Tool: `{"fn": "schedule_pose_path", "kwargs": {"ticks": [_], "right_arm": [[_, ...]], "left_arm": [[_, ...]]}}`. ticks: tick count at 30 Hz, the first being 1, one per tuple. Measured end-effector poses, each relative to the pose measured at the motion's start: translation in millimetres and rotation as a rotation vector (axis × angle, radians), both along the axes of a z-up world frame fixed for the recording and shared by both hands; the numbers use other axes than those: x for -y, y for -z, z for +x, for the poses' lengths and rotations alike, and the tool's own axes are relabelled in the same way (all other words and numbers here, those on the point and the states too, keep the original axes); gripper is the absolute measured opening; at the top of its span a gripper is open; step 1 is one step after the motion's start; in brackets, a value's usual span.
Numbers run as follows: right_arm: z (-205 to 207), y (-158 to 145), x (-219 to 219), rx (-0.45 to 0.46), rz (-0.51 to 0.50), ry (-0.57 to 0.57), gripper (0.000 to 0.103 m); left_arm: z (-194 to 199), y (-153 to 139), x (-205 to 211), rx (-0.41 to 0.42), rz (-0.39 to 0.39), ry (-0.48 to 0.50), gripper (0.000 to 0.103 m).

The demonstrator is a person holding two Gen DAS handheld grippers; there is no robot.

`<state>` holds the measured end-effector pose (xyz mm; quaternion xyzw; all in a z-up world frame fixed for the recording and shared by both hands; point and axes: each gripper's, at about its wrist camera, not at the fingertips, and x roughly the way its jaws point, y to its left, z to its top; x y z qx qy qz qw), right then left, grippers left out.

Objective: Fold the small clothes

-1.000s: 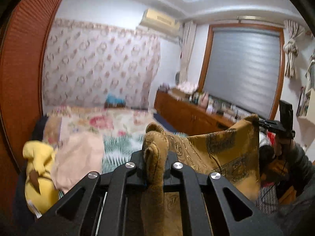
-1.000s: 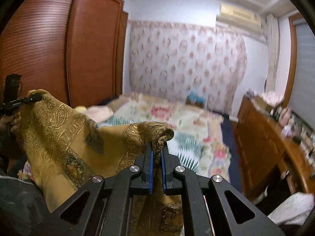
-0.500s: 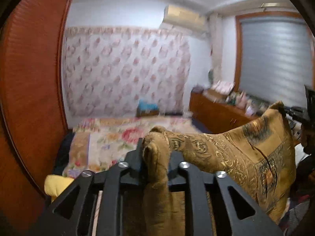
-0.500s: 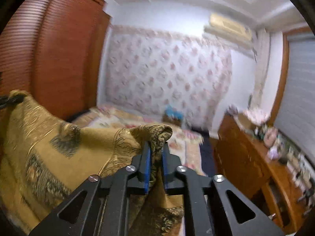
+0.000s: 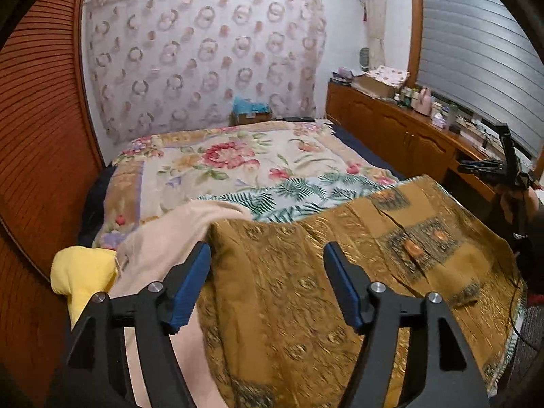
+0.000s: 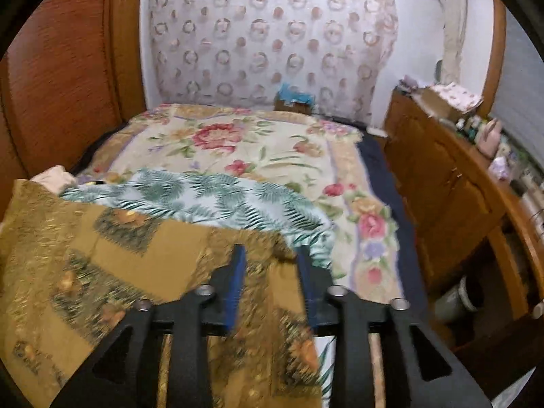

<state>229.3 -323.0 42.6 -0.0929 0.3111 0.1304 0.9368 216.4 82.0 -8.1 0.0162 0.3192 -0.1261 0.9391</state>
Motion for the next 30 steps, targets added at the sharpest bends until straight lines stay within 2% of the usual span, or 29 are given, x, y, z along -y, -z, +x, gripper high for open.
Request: {"fn": "schedule_pose_path", "kwargs": {"ticks": [7, 13, 18, 21, 26, 30], "right_arm": [[-43.8, -4.9, 59.1, -0.071, 0.037, -0.051, 0.044], [-73.9, 18.7, 68.4, -0.167, 0.052, -0.136, 0.044], [-75.2, 37.0, 75.9, -0.206, 0.033, -0.114, 0.044], [-78.0, 37.6, 82.0, -0.181, 0.022, -0.100, 0.044], [-90.9, 42.4, 85.2, -0.122, 0.011, -0.097, 0.045], [-95.0, 38.9, 93.2, -0.124, 0.025, -0.100, 0.046]], "left_arm": [[-44.8, 2.1, 8.2, 0.009, -0.020, 0.011, 0.070], [-76.5, 27.9, 2.5, -0.060, 0.014, -0.038, 0.070], [-88.4, 54.8, -11.7, -0.118, -0.005, -0.067, 0.070], [-95.8, 63.5, -14.9, -0.134, -0.013, -0.065, 0.070], [-101.1, 69.5, -15.7, -0.142, -0.037, -0.043, 0.055], [-93.4, 69.6, -19.6, -0.133, -0.035, -0.072, 0.043]]}}
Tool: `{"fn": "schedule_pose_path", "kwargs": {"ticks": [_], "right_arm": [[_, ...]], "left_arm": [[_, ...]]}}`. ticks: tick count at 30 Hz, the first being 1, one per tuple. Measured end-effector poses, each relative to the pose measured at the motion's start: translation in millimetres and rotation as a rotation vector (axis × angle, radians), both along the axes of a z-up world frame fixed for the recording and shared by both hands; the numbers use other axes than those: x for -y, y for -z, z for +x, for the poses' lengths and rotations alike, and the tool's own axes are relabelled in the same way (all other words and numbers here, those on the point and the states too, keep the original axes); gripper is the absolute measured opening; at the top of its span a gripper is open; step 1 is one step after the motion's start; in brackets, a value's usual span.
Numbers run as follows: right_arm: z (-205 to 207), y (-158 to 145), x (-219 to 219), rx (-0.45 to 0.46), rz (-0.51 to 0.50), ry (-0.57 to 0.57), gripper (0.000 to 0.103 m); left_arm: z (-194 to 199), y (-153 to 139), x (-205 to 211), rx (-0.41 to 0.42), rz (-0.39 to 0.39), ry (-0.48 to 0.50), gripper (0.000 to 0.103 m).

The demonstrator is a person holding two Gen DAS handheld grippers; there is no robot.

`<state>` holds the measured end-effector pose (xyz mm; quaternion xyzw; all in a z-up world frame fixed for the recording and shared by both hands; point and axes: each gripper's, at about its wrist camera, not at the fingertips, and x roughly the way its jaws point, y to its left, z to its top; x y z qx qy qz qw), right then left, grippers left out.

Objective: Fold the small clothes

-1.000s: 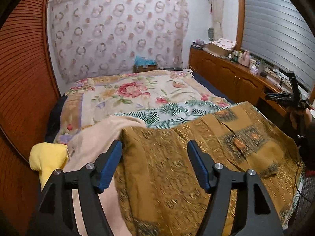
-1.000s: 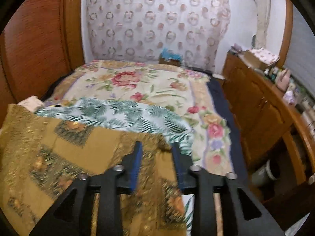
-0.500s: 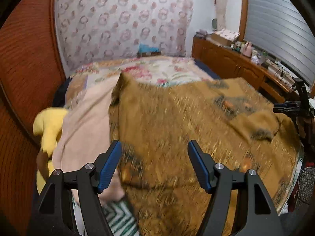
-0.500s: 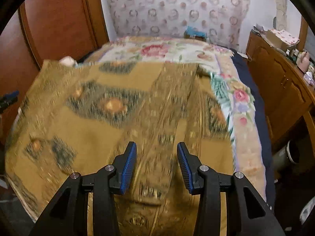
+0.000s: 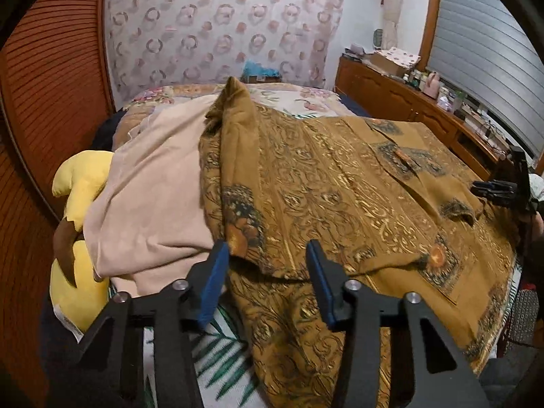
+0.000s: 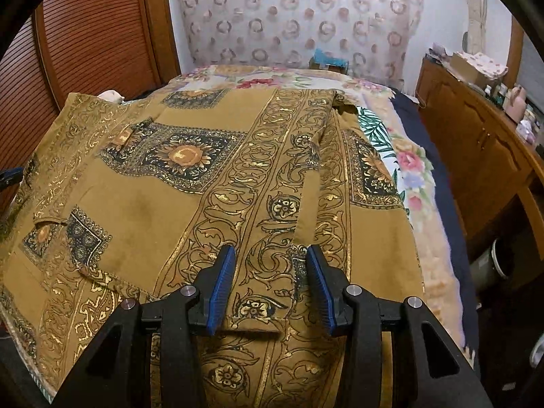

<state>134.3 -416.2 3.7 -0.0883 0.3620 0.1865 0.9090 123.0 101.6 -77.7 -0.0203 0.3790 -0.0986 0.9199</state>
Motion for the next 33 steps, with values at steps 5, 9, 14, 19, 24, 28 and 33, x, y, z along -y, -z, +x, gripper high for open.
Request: {"fn": "schedule_pose_path", "kwargs": {"ticks": [5, 9, 14, 19, 24, 28, 33], "right_arm": [[3.1, 13.2, -7.4, 0.010, -0.019, 0.003, 0.046], [2.5, 12.5, -7.5, 0.009, -0.018, 0.002, 0.046], [7.8, 21.2, -13.7, 0.005, -0.007, -0.002, 0.042], [16.1, 20.5, -3.6, -0.034, 0.059, 0.014, 0.005], [7.1, 7.2, 5.3, -0.004, 0.132, -0.001, 0.004], [-8.0, -13.6, 9.6, 0.069, 0.173, -0.009, 0.003], [-32.0, -32.3, 18.3, 0.108, 0.177, -0.035, 0.003]], "left_arm": [[10.5, 2.8, -1.2, -0.006, 0.025, -0.015, 0.034], [14.9, 6.0, 5.1, -0.009, 0.049, -0.003, 0.008], [11.4, -3.2, 15.9, 0.011, 0.063, 0.039, 0.003], [2.8, -21.2, 26.1, 0.055, 0.052, 0.067, 0.002], [-20.8, -52.2, 42.2, 0.149, 0.032, 0.102, 0.002], [-37.9, -76.6, 50.1, 0.210, 0.002, 0.112, 0.002], [-60.5, -99.5, 48.4, 0.250, -0.048, 0.123, 0.002]]}}
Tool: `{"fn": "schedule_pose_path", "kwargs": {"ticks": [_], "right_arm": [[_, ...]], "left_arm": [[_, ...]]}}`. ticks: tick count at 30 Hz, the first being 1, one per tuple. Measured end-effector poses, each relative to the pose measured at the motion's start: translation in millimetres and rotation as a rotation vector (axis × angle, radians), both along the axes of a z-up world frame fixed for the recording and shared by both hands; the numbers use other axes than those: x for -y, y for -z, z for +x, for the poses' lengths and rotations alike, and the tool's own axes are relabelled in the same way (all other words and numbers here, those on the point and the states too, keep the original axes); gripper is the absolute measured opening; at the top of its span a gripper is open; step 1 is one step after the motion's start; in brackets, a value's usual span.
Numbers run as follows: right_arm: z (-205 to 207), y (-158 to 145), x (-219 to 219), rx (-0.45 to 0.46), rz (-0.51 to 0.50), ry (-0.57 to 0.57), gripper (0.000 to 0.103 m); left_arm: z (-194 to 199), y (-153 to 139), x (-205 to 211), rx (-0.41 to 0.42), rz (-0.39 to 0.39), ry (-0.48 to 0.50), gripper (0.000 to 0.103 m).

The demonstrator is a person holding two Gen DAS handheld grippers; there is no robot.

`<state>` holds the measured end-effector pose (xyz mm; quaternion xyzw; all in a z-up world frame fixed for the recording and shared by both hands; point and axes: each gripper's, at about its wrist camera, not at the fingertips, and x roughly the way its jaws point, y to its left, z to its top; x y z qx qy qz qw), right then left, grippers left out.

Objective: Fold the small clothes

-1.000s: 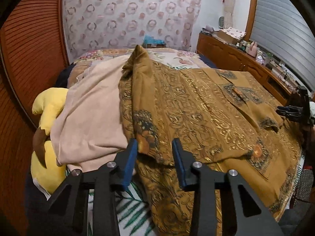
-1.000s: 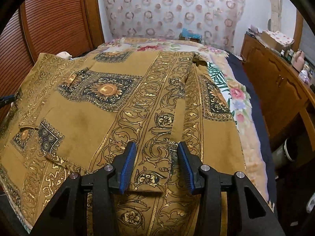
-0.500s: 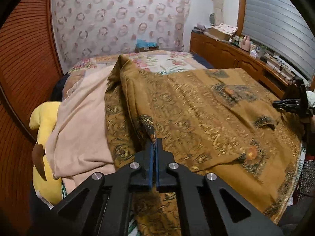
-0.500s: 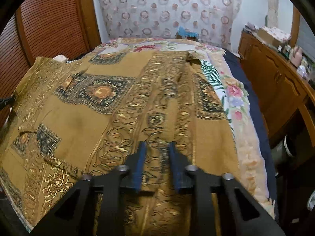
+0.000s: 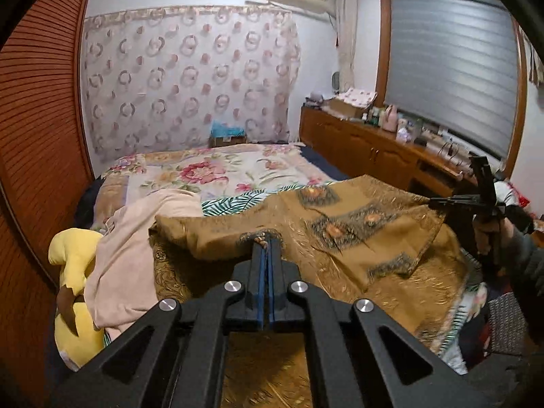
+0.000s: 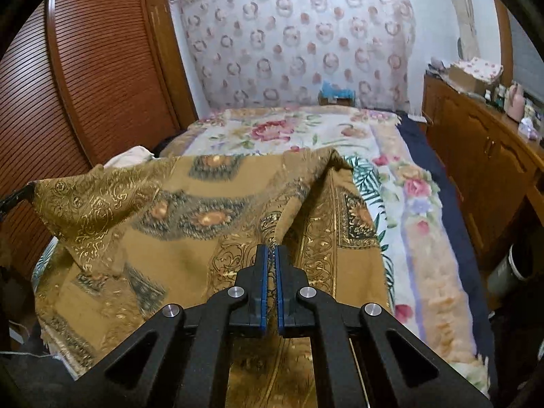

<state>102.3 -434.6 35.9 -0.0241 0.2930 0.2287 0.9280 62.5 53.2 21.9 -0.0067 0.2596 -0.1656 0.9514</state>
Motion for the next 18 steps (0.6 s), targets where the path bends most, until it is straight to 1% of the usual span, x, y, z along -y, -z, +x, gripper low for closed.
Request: {"fn": "schedule_pose_path", "kwargs": {"ticks": [5, 7, 9, 11, 13, 15, 18], "right_arm": [[-39.1, -14.6, 22.2, 0.041, 0.011, -0.003, 0.003], [-58.7, -16.2, 30.4, 0.054, 0.008, -0.001, 0.003], [-77.1, -15.5, 36.0, 0.060, -0.009, 0.002, 0.003], [-90.8, -9.9, 43.4, 0.051, -0.015, 0.007, 0.003], [-95.4, -1.8, 47.0, 0.026, -0.023, 0.016, 0.003], [-93.5, 11.0, 44.3, -0.003, -0.059, 0.031, 0.003], [-90.1, 27.5, 40.1, -0.028, -0.084, 0.057, 0.003]], "left_arm": [[-21.9, 2.9, -2.2, -0.021, -0.023, -0.004, 0.002], [-32.8, 7.9, -6.1, -0.040, -0.038, -0.012, 0.002], [-44.3, 18.1, -9.8, -0.062, -0.037, -0.030, 0.002], [-53.8, 31.3, -16.4, -0.090, -0.039, -0.058, 0.002], [-58.5, 48.5, -19.9, -0.129, -0.049, -0.074, 0.002], [-62.6, 65.9, -21.0, -0.165, -0.032, -0.096, 0.002], [-63.3, 86.5, -21.1, -0.211, -0.016, -0.110, 0.002]]}}
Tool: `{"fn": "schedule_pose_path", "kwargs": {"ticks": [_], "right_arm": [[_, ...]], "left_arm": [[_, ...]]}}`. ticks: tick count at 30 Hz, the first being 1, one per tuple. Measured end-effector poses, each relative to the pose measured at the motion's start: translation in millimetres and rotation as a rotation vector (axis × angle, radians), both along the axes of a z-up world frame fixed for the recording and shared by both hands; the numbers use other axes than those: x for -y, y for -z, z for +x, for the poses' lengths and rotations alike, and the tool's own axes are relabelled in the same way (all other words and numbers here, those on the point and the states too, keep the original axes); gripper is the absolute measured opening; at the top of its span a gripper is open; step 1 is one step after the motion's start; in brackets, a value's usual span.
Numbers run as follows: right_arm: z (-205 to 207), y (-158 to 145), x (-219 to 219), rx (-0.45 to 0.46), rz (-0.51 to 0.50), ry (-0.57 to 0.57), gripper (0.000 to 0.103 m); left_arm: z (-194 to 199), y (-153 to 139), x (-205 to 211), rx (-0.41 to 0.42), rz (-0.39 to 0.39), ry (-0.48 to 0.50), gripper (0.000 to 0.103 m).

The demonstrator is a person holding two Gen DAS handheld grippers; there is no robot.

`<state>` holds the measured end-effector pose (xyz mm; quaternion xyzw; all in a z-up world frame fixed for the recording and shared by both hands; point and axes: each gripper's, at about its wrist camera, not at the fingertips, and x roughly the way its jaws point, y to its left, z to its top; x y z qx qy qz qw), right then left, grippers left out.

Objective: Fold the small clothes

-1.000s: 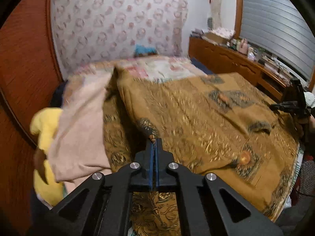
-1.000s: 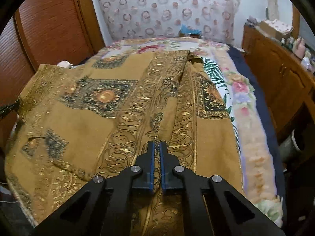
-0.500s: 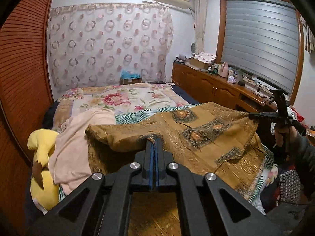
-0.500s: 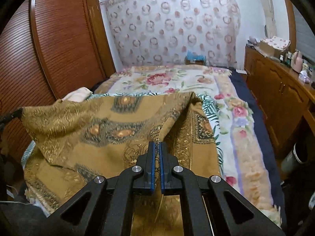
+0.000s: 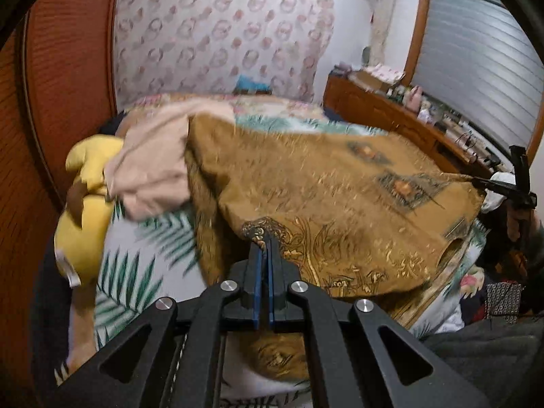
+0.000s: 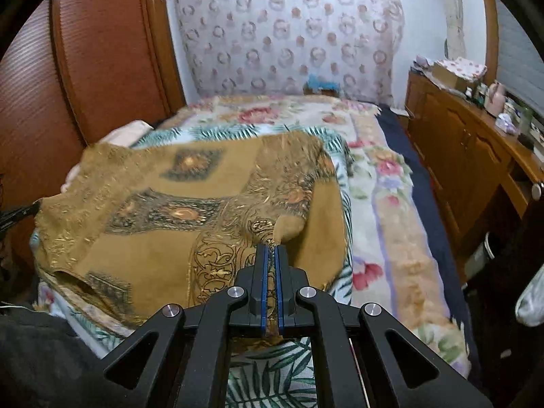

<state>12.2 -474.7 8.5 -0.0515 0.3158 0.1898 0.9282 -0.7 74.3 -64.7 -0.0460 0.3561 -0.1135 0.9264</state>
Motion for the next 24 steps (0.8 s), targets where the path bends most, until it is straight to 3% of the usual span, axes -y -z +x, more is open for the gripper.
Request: {"fn": "schedule_pose_path", "kwargs": {"ticks": [5, 8, 10, 11, 18, 24], "right_arm": [[9.6, 1.4, -9.4, -0.009, -0.001, 0.018, 0.004], [2.0, -4.6, -13.1, 0.005, -0.031, 0.040, 0.007], [-2.0, -11.1, -16.8, 0.027, -0.044, 0.053, 0.007], [-3.7, -14.8, -17.8, 0.040, -0.054, 0.064, 0.008], [-7.2, -12.0, -33.5, 0.068, -0.061, 0.029, 0.042], [-0.2, 3.8, -76.1, 0.060, -0.039, -0.047, 0.042]], "left_arm": [[-2.8, 2.5, 6.7, 0.004, 0.026, 0.010, 0.003], [0.6, 0.7, 2.8, 0.006, 0.022, -0.008, 0.031], [3.1, 1.4, -1.7, 0.009, 0.023, -0.022, 0.068], [4.6, 2.1, -3.7, 0.010, 0.025, -0.033, 0.073], [25.5, 11.0, -12.5, -0.018, 0.018, -0.095, 0.075], [44.7, 24.7, -11.1, -0.069, 0.036, -0.110, 0.075]]}}
